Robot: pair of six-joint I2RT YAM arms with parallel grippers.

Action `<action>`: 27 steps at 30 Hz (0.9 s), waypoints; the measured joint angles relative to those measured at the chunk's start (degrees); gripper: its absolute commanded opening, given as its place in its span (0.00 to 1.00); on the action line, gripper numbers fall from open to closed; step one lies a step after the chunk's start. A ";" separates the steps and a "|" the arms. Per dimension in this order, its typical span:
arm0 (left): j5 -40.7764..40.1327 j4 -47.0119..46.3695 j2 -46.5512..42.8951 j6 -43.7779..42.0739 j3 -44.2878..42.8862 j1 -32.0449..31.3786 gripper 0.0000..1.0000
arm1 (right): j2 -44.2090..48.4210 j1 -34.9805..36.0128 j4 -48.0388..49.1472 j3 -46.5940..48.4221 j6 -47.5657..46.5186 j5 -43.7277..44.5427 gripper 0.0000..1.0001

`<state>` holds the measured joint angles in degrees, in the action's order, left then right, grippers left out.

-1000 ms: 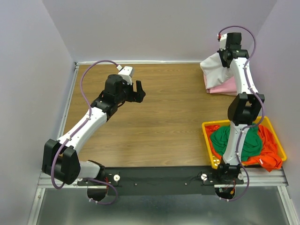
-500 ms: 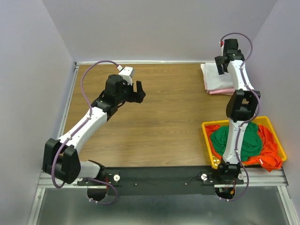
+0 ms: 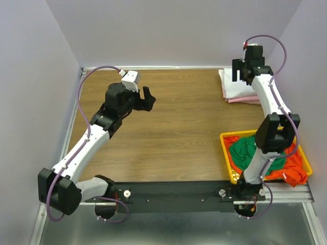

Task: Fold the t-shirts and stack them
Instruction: Reset both grippers

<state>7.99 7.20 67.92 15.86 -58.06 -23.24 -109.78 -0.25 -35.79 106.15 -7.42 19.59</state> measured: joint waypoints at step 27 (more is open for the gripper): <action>-8.61 -2.95 -11.58 -1.11 2.91 0.04 0.90 | 35.36 6.58 25.62 -49.53 15.39 -29.49 1.00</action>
<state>-0.62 4.25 56.34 14.74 -55.16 -23.20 -74.41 6.33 -10.17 56.62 7.97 -9.89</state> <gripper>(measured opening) 0.907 0.996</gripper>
